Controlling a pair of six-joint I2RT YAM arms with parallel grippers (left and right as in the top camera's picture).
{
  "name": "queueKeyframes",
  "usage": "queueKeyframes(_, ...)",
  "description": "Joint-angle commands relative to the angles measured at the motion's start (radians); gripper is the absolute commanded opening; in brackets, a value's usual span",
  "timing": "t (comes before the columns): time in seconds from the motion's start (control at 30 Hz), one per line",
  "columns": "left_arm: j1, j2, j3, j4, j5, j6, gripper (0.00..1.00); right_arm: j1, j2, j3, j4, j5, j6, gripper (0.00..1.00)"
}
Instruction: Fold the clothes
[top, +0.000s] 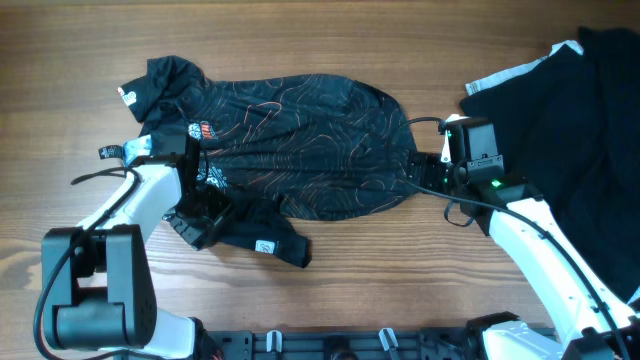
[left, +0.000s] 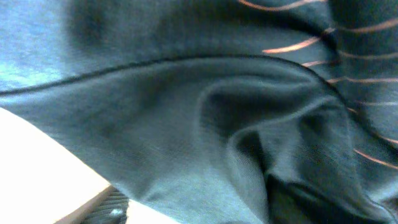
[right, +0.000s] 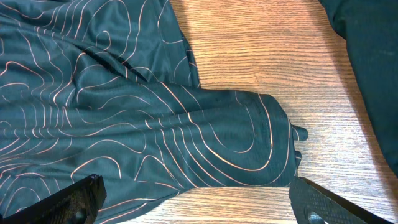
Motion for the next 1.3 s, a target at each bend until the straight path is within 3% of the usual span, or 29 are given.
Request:
queueKeyframes(0.0,-0.008,0.04,-0.039,0.005,-0.085,0.013,0.42,-0.002,-0.014,0.0,-0.001,0.018,-0.001,1.0)
queueKeyframes(0.03,-0.008,0.04,-0.039,-0.002,-0.094,0.013,0.33,-0.002,-0.014,0.0,0.0,0.018,-0.001,1.0)
queueKeyframes(0.07,-0.008,0.04,-0.039,-0.006,-0.094,0.014,0.15,-0.002,-0.014,0.0,0.0,0.018,-0.001,1.0)
queueKeyframes(0.1,-0.008,0.04,-0.039,-0.01,-0.094,0.014,0.04,-0.002,-0.014,0.0,-0.002,0.018,0.0,1.0)
queueKeyframes(0.3,0.074,-0.001,0.003,-0.088,-0.198,0.045,0.04,-0.002,-0.014,0.0,-0.068,0.018,0.08,1.0)
queueKeyframes(0.4,0.221,-0.088,0.068,-0.142,-0.244,0.089,0.04,-0.002,0.014,-0.004,-0.118,0.018,0.211,1.0)
queueKeyframes(0.57,0.492,-0.222,0.085,-0.148,-0.243,0.096,0.04,-0.002,0.105,-0.004,-0.159,0.014,0.288,1.0)
queueKeyframes(0.6,0.538,-0.233,0.085,-0.148,-0.234,0.097,0.04,-0.002,0.126,-0.004,-0.14,-0.04,0.275,1.0)
queueKeyframes(0.63,0.57,-0.233,0.083,-0.143,-0.16,0.126,0.04,0.0,0.154,-0.004,-0.066,-0.262,0.13,0.97)
queueKeyframes(0.77,0.548,-0.233,0.082,-0.133,-0.153,0.126,0.04,0.001,0.179,-0.004,-0.08,-0.374,0.091,0.93)
queueKeyframes(1.07,0.472,-0.233,0.082,-0.117,-0.153,0.126,0.04,0.001,0.296,-0.005,-0.163,-0.3,0.08,0.9)
queueKeyframes(1.13,0.46,-0.233,0.082,-0.114,-0.153,0.126,0.04,0.001,0.336,-0.005,-0.118,-0.302,0.08,0.79)
queueKeyframes(1.2,0.454,-0.233,0.082,-0.11,-0.153,0.126,0.04,0.001,0.362,-0.005,-0.039,-0.301,0.08,0.6)
queueKeyframes(1.27,0.454,-0.233,0.082,-0.107,-0.153,0.126,0.04,0.0,0.365,-0.004,0.066,-0.284,0.079,0.24)
